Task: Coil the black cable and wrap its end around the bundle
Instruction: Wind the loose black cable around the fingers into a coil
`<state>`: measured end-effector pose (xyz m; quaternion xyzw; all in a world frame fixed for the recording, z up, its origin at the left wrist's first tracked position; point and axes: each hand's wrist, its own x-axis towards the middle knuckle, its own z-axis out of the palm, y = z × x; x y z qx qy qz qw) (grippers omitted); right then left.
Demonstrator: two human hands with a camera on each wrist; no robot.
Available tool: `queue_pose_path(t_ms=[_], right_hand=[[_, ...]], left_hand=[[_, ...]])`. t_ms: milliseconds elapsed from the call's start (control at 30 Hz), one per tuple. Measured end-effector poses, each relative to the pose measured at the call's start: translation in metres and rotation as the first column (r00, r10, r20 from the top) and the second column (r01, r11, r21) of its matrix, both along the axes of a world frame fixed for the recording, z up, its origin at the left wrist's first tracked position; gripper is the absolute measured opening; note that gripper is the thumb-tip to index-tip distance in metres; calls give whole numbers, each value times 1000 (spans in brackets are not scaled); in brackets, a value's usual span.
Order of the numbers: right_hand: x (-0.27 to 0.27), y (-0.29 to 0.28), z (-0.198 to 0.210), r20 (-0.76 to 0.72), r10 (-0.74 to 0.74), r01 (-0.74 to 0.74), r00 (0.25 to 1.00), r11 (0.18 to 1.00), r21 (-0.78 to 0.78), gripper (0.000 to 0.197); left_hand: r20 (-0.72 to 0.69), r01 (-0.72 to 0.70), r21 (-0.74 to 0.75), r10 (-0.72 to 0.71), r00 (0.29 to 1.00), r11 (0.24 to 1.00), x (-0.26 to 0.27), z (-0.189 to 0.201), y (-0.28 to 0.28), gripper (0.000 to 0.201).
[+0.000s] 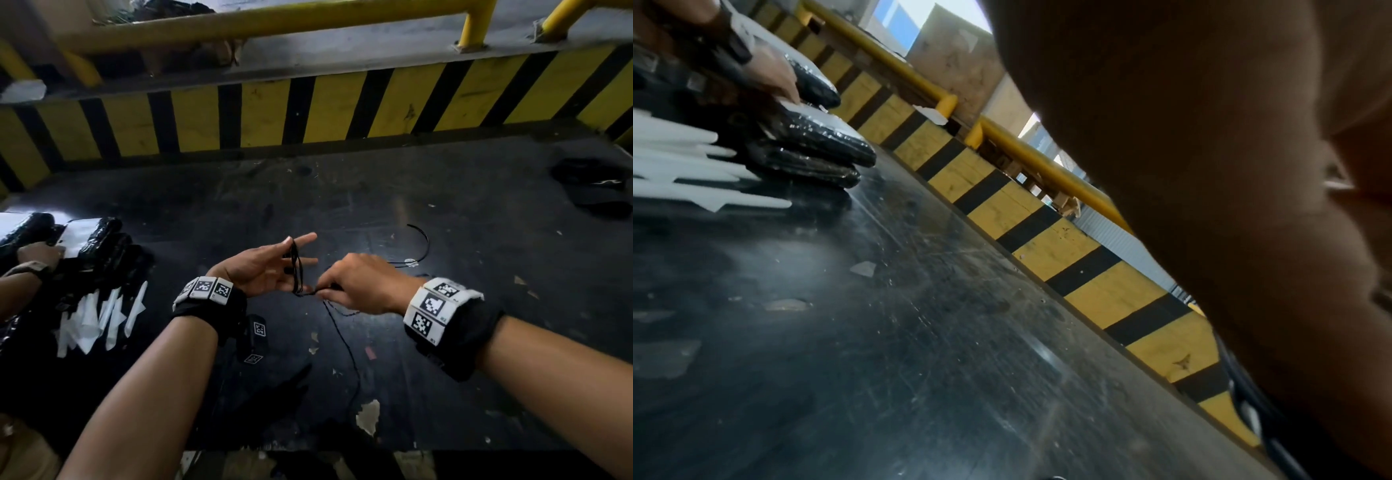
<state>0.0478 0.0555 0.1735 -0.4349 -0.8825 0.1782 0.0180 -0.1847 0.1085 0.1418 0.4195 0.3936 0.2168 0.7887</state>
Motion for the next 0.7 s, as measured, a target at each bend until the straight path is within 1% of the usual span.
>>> queue_pose_path(t_ms=[33, 100, 167, 200, 267, 333, 433, 567, 700], right_hand=[[0, 2, 12, 37, 22, -23, 999, 1000, 18, 22], [-1, 9, 35, 119, 59, -67, 991, 996, 66, 22], [-3, 14, 56, 195, 85, -111, 977, 986, 125, 20], [-4, 16, 66, 223, 91, -127, 971, 980, 154, 19], [-7, 21, 82, 266, 89, -146, 960, 968, 203, 16], [-11, 29, 92, 296, 71, -149, 952, 956, 252, 13], [-15, 42, 97, 276, 41, -123, 960, 950, 286, 10], [-14, 57, 92, 176, 8, -60, 984, 954, 292, 13], [-8, 66, 83, 98, 8, -33, 995, 966, 255, 16]], left_hand=[[-17, -6, -7, 5, 1000, 1000, 0, -3, -2, 70], [-48, -29, -11, 28, 998, 1000, 0, -10, -4, 60], [-94, -21, -25, 18, 995, 999, 3, -15, -7, 54], [-111, 1, -34, -4, 994, 999, 6, -15, -8, 55], [-94, 49, -61, -55, 994, 997, 12, -14, -13, 64], [-56, 97, -74, -102, 993, 993, 19, -10, -18, 62], [8, 158, -85, -158, 987, 984, 26, -6, -22, 59], [129, 209, -106, -195, 972, 972, 27, -6, -25, 54], [160, 264, -85, -248, 955, 961, 30, -2, -26, 52]])
